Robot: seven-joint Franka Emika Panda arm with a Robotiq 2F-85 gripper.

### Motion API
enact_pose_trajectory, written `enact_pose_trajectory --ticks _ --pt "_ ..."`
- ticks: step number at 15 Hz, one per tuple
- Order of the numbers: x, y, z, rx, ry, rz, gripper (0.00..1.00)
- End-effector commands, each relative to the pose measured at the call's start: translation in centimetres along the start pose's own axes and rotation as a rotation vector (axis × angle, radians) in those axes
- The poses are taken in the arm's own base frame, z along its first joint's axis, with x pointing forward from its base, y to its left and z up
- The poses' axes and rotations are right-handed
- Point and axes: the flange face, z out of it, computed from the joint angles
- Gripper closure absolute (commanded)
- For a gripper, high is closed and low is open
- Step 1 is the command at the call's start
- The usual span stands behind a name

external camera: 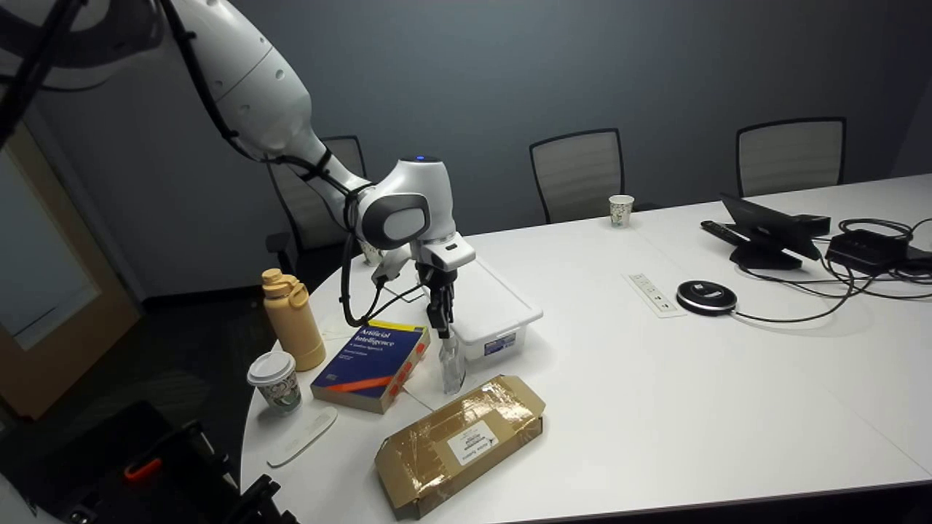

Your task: Press the spray bottle, wipe it with the tissue then move it to the right

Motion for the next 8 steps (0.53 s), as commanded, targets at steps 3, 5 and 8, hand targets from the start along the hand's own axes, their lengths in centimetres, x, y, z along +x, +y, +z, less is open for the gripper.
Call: enact_pose_trajectory --ticks 3,5,8 --pt "-0.08 -0.83 -0.72 -0.014 0.009 -0.002 0.94" --pt "-0.11 -0.85 -0.7 -0.014 0.008 -0.003 0.97" --pt "-0.12 -0.85 -1.03 -0.009 0.007 -0.003 0.95"
